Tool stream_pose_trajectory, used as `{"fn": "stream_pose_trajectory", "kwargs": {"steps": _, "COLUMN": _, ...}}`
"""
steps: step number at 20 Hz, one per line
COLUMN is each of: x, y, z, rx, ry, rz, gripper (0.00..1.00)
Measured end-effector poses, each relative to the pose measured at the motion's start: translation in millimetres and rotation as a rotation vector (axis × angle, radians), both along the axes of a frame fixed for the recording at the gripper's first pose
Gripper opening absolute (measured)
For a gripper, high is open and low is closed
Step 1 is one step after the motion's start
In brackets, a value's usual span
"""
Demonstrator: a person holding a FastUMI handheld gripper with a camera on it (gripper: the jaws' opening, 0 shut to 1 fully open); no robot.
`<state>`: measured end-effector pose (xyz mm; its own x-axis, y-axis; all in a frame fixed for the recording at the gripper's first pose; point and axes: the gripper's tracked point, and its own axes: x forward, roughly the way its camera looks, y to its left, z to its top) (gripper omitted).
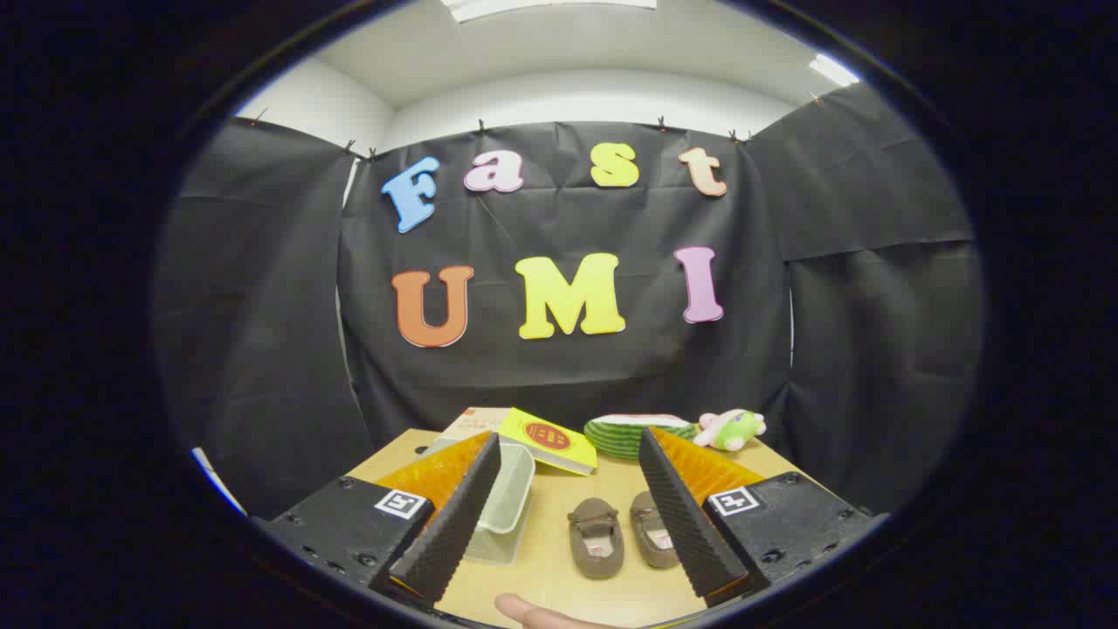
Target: Open the storage box then place both shoes into the box .Put the left shoe in first, then the right shoe, with the right side of both shoes facing outward in a uniform manner.
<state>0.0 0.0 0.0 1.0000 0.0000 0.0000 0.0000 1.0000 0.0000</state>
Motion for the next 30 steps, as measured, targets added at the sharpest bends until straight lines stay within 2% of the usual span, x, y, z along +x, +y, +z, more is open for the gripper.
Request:
{"fn": "stream_pose_trajectory", "kwargs": {"steps": 15, "x": 7, "y": -3, "z": -20, "rx": -0.005, "ry": 0.022, "rz": -0.004, "gripper": 1.00}}
{"fn": "stream_pose_trajectory", "kwargs": {"steps": 21, "x": 15, "y": -12, "z": -23, "rx": -0.016, "ry": 0.023, "rz": -0.031, "gripper": 1.00}}
{"fn": "stream_pose_trajectory", "kwargs": {"steps": 25, "x": 36, "y": -9, "z": -29, "rx": -0.008, "ry": 0.045, "rz": -0.009, "gripper": 1.00}}
{"fn": "stream_pose_trajectory", "kwargs": {"steps": 30, "x": 86, "y": -5, "z": -59, "rx": 0.039, "ry": 0.176, "rz": -0.002, "gripper": 1.00}}
